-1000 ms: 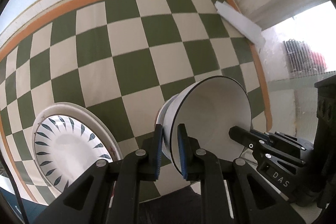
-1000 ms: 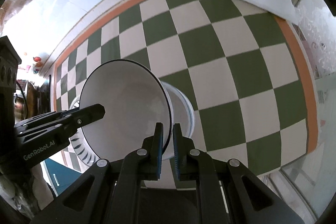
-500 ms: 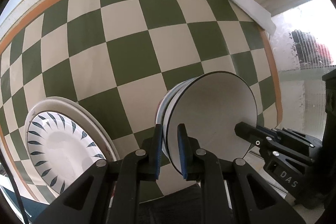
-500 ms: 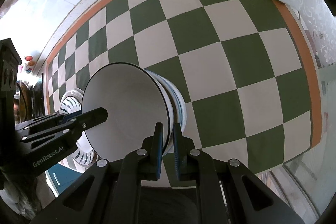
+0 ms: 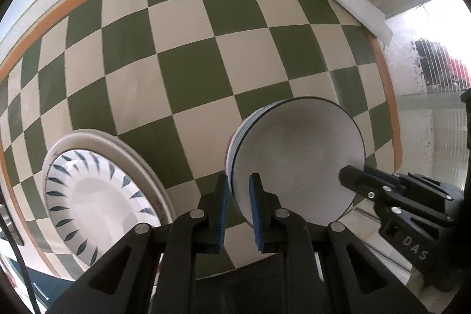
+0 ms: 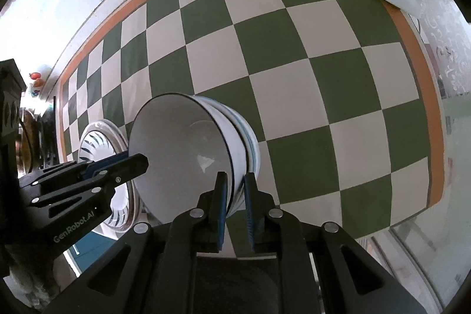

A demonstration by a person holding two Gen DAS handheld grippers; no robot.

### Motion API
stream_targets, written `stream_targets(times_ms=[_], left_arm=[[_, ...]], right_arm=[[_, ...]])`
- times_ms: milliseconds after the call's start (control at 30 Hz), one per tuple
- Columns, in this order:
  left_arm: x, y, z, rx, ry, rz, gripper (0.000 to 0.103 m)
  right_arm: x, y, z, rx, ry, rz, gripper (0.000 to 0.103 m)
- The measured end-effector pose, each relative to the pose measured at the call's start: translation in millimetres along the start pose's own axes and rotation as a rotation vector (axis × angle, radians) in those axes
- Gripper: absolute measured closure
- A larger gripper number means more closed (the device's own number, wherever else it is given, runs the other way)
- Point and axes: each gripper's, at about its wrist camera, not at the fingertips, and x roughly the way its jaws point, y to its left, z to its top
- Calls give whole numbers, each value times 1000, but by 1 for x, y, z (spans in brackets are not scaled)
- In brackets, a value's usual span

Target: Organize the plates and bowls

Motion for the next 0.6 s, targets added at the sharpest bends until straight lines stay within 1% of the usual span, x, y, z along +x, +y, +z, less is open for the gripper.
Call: stream_targets(times_ms=[67,100,133,167,200,233,300,333,367,400,433,467,500,567,600], left_arm=[[-7,2,-4,4,-9,3,90],[-12,4,-6,7,-15,1,86],[-18,5,-8,13,-27,2,82],[-23,6,-10,18,-36,5,74],[-29,7,-12,26,-46,4,69],[-37,10,-15,27,-66,1,66],[-53,16,-20,23,-107,-1,46],[-59,18,-23,19,-122,-6,40],[-65,20,-26,14,-138,-8,30],[-72,21,-29,14,-153,-6,26],[-81,22,-34,18,-173,2,23],[-85,22,-37,22,-185,5,17],[-93,22,-42,30,-203,13,16],[-101,21,-49,39,-232,23,15],[-106,21,-52,42,-242,26,15]], right_arm=[[-6,1,-4,-5,-2,6,89],[-9,1,-7,-8,-2,7,88],[-13,2,-9,-13,-4,4,84],[-19,5,-13,-25,-12,-4,78],[-24,6,-16,-33,-22,-10,76],[-30,8,-20,-39,-34,-18,73],[-41,11,-28,-42,-54,-31,72],[-47,12,-31,-45,-62,-29,71],[-54,14,-36,-46,-73,-23,69],[-59,15,-39,-47,-79,-19,67],[-65,17,-44,-49,-88,-14,64],[-73,19,-48,-55,-104,-12,59],[-77,21,-50,-59,-113,-14,54],[-89,26,-57,-65,-139,-18,32],[-95,28,-60,-66,-146,-21,29]])
